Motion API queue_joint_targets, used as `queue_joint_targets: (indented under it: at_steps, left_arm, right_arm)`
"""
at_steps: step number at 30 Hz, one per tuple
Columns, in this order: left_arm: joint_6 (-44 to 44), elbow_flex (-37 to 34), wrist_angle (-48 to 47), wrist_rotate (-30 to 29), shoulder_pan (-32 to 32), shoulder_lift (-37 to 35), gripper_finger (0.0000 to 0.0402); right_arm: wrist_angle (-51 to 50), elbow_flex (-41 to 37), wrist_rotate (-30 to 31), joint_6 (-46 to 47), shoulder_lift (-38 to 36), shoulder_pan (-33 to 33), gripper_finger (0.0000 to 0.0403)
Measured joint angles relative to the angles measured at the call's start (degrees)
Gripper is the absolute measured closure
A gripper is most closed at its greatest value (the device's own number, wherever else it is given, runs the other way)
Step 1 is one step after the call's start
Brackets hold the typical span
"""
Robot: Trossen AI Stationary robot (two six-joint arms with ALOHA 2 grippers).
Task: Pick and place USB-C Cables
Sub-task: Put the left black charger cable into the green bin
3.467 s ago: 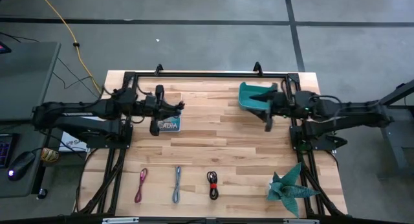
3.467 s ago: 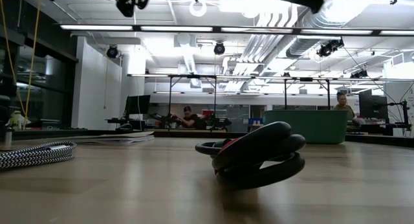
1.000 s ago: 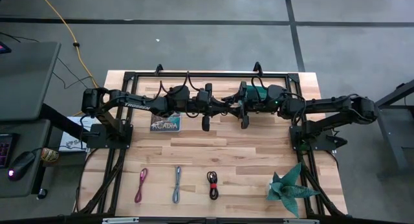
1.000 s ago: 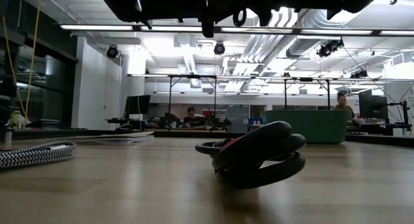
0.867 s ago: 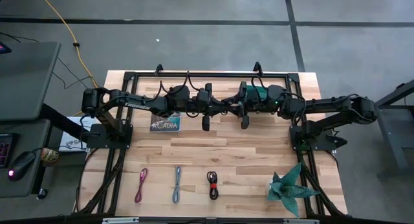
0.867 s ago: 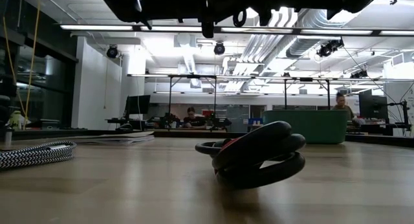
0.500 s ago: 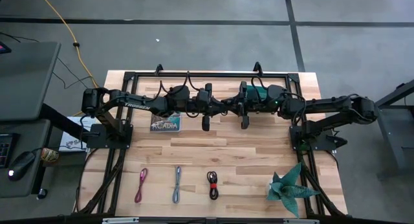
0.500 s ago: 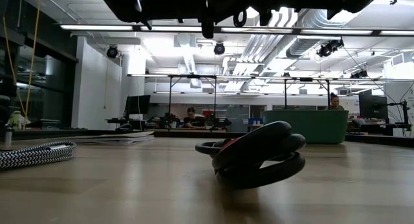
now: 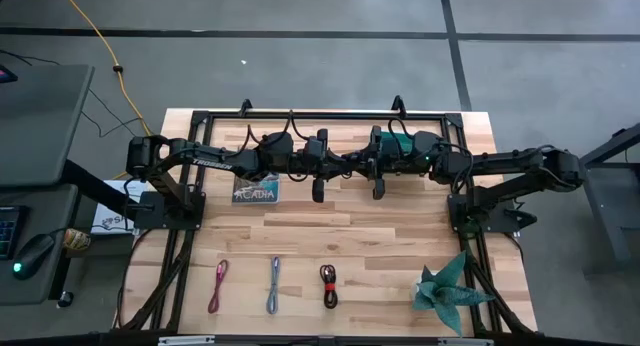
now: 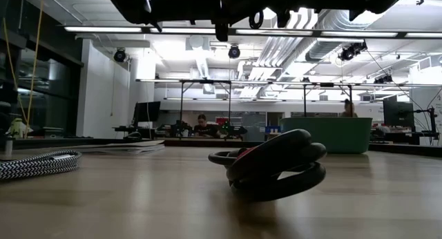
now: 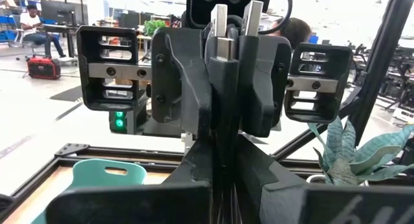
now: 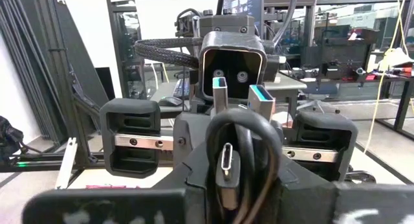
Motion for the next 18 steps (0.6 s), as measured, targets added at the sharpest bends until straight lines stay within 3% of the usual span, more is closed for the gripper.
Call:
queue_joint_targets:
  at_steps: [6,18]
  left_arm:
    - [-0.17,0.0,0.02,0.0,-0.01,0.0,0.0366]
    - [-0.17,0.0,-2.08,0.11,0.03,-0.11,0.0215]
  right_arm:
    - [-0.02,0.0,-0.02,-0.01,0.0,0.0,0.0347]
    - [-0.63,0.0,0.13,-0.03,0.04,-0.02,0.0347]
